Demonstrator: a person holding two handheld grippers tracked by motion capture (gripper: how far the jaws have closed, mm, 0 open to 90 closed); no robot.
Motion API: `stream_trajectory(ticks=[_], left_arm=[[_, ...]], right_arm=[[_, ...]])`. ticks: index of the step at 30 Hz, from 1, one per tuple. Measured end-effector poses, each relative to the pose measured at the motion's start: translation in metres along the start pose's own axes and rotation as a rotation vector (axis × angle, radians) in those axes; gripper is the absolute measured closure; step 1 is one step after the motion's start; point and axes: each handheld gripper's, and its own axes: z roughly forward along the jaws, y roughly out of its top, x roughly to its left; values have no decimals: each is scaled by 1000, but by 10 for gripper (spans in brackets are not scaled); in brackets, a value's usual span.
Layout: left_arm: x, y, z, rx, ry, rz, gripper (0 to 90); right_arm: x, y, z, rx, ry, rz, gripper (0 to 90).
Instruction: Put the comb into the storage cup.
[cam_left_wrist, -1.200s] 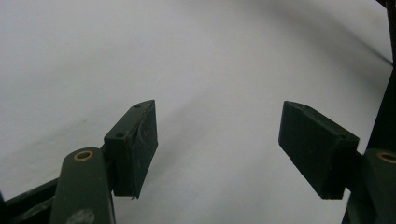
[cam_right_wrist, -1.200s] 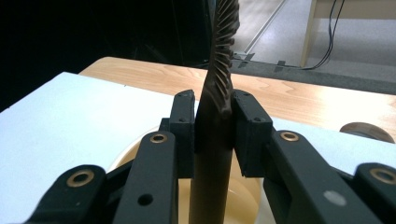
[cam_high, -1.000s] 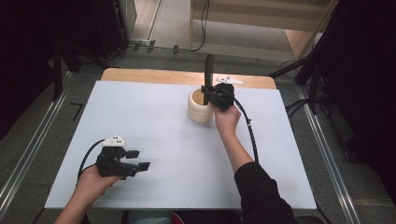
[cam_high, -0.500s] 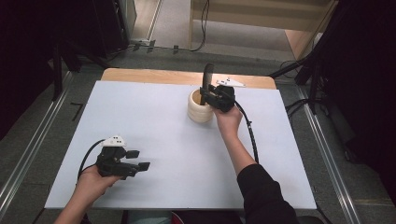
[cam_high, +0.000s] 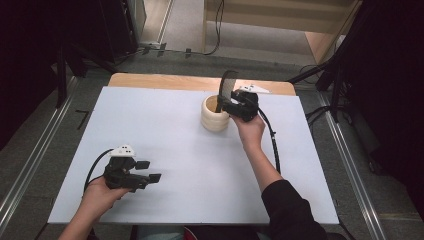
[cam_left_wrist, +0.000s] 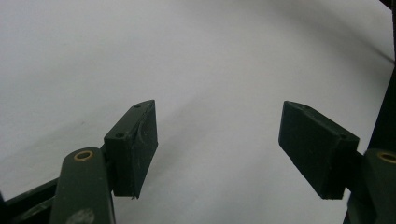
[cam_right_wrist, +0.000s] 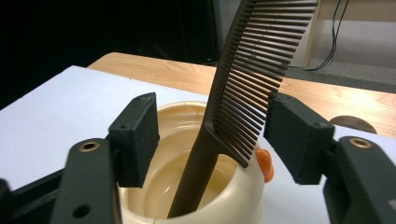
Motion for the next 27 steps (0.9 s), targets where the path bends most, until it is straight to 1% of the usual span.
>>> stream_trajectory(ticks=[2,3,6,11,16,18,20,27], left_arm=[[1,0,0,1,0,-1,292],[1,0,0,0,1,-5,292],[2,0,-1,-3,5,-6,292],[2,0,-1,-4,7,-6,291],[2,0,-1,-4,7,-5,292],[2,0,-1,-6,6,-8,292],[3,0,-1,-5,8,-8,291],[3,0,-1,-8,5,-11,291]], right_arm=[[-2,-1,-3,-6,5,-1,270],[-2,-2,-5,2,8,0,263],[-4,-4,-8,20,6,-10,263],[-7,-7,-14,37,2,-9,263],[-8,-11,-20,29,4,-14,263],[-9,-14,-21,27,4,-27,263],[-9,-16,-23,41,12,-25,263],[-6,-22,-31,17,26,-32,263]])
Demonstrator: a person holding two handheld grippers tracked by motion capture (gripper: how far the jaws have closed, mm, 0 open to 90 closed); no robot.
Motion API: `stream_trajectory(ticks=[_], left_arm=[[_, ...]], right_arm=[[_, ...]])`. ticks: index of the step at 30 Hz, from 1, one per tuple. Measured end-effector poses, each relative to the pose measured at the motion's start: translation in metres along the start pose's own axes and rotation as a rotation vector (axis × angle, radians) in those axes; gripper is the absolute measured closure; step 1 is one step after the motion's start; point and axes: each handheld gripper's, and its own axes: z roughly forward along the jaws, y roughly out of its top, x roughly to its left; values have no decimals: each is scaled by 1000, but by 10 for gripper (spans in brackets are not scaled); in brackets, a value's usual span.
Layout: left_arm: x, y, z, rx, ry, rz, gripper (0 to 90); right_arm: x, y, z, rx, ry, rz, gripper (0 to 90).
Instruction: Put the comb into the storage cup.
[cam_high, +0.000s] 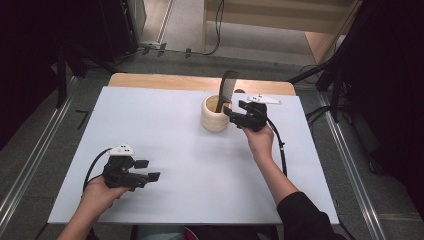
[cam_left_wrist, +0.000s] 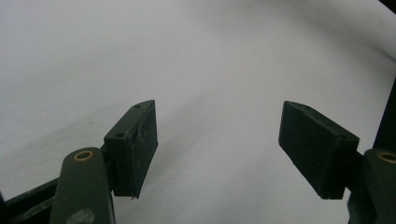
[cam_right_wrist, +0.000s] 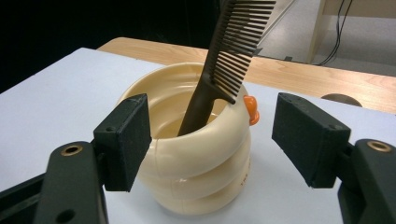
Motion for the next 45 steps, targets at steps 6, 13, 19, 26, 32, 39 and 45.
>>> stream_trajectory(ticks=[6,13,19,26,32,39,45], left_arm=[[0,0,0,0,2,1,291],[1,0,-1,-1,1,0,291],[1,0,0,1,1,-1,291],[2,0,-1,2,2,-2,291],[2,0,0,-2,0,-3,292],[3,0,-1,-2,-1,-6,291],[4,0,-1,-2,-4,-4,291]], right_arm=[[3,-4,-6,2,14,-12,259],[4,-10,-14,10,23,-13,259],[12,-14,-22,-1,33,-37,259],[16,-19,-30,4,60,-44,258],[20,-26,-37,-6,73,-50,258],[23,-33,-47,-10,88,-60,255],[23,-37,-56,-18,90,-63,252]])
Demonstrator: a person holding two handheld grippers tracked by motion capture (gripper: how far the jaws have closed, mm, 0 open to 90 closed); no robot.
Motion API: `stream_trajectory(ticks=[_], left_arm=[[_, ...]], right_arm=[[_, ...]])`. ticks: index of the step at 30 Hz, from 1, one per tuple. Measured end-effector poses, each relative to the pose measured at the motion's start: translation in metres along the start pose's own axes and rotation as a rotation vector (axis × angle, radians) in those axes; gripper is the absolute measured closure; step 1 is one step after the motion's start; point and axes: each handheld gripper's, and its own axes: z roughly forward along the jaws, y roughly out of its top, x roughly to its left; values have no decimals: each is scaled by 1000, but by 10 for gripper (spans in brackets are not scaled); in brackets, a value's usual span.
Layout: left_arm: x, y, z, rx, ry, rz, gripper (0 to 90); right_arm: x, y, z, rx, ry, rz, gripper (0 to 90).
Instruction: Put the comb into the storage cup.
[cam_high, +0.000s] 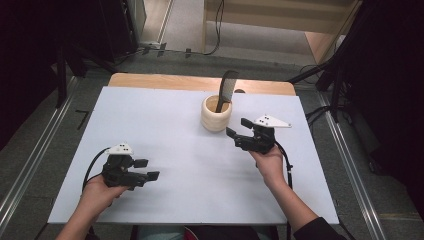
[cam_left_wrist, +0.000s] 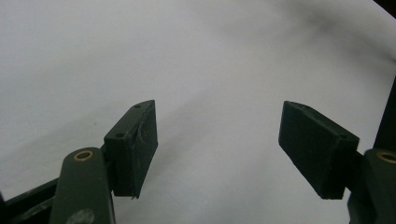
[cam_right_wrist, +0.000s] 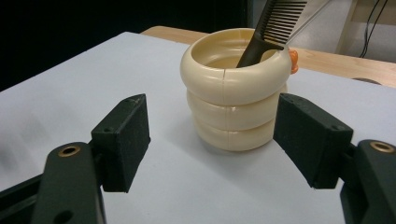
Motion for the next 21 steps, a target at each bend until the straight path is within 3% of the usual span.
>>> stream_trajectory(ticks=[21], left_arm=[[0,0,0,-1,-3,0,291]], right_arm=[[9,-13,-31,-47,28,-24,234]])
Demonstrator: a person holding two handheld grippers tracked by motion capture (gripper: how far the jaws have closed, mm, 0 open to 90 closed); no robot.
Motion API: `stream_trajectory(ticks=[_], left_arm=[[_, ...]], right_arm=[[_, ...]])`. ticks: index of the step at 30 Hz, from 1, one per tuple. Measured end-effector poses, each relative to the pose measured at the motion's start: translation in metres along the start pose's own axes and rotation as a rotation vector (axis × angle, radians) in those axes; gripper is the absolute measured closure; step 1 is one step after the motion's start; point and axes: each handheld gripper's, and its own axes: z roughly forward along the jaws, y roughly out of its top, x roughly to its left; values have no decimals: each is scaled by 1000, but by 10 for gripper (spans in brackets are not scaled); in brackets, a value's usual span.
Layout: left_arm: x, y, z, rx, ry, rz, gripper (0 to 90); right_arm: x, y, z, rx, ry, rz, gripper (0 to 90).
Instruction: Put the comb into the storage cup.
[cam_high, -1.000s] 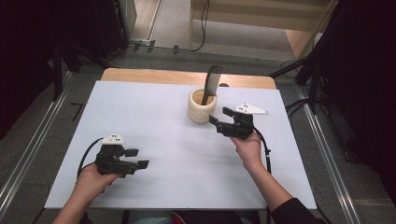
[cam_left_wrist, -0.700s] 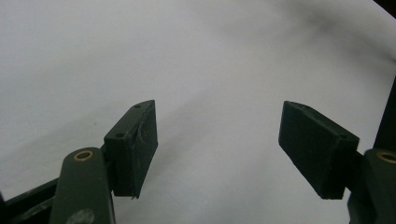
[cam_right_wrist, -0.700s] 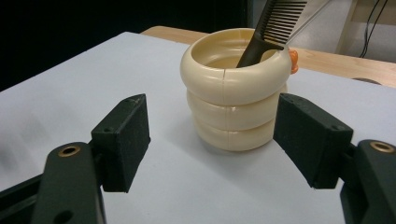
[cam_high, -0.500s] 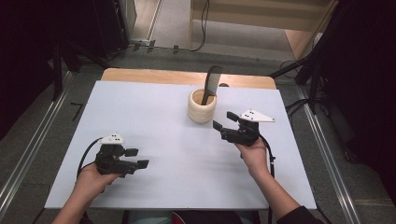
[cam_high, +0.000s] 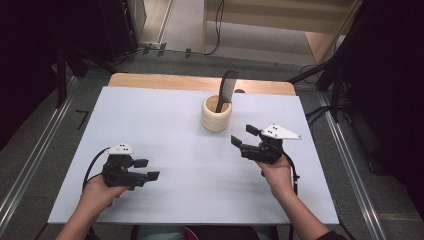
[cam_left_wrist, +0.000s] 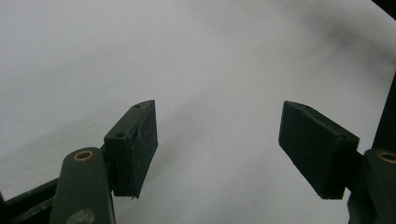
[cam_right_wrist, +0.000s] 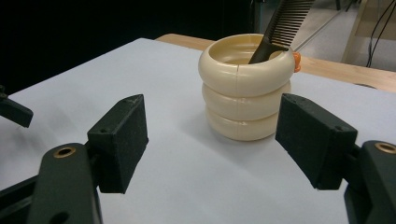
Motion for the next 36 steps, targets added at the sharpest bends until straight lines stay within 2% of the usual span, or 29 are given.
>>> stream_trajectory(ticks=[22,36], left_arm=[[0,0,0,0,-6,-1,292],[0,0,1,1,-8,2,292]], right_arm=[[3,-17,-33,0,32,10,234],[5,-29,-50,5,34,10,232]])
